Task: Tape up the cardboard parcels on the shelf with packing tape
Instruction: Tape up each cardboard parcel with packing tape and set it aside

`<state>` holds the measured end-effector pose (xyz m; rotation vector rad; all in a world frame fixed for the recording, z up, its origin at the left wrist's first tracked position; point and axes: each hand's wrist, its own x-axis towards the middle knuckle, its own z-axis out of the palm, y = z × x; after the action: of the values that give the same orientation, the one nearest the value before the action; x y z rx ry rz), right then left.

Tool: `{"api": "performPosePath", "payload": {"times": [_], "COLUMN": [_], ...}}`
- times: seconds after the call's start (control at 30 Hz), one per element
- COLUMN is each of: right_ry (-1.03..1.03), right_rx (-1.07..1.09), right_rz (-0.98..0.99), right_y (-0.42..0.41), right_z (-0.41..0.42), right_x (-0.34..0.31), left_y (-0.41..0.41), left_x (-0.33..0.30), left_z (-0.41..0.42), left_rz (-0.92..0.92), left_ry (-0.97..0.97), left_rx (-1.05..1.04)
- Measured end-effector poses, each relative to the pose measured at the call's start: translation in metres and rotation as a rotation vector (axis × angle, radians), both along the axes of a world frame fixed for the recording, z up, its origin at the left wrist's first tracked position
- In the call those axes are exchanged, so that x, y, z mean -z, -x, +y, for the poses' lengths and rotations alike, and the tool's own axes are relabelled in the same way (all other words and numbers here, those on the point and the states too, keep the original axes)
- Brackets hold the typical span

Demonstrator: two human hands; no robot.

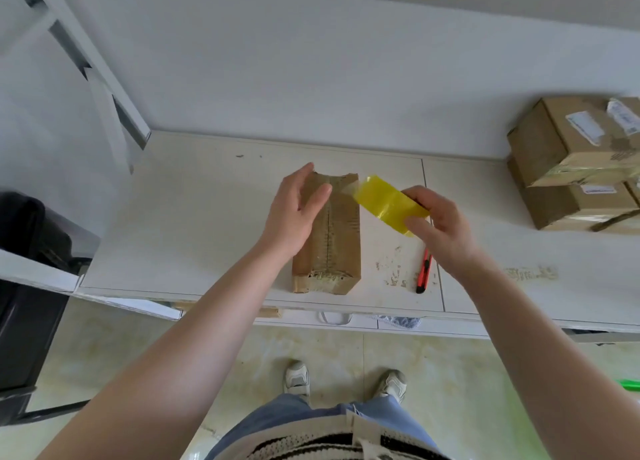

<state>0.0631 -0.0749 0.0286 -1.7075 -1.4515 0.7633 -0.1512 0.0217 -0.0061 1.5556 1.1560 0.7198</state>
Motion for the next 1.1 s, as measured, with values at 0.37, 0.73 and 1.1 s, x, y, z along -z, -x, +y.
{"api": "performPosePath", "payload": {"times": [0.37, 0.73, 1.1], "right_ry": [-0.106, -0.086, -0.038], "right_rx": [-0.188, -0.346, -0.262], "right_rz": [0.001, -0.091, -0.087], "right_y": [0.025, 0.028, 0.030], "right_z": [0.006, 0.030, 0.043], "right_x": [-0.021, -0.037, -0.035], "left_y": [0.007, 0.031, 0.041], "left_x": [-0.040, -0.056, -0.045], "left_z": [-0.020, 0.007, 0.015], "left_rz": [-0.206, -0.225, -0.415], "left_ry": [-0.031, 0.218, 0.451], "left_rx": [-0.074, 0.046, 0.179]}}
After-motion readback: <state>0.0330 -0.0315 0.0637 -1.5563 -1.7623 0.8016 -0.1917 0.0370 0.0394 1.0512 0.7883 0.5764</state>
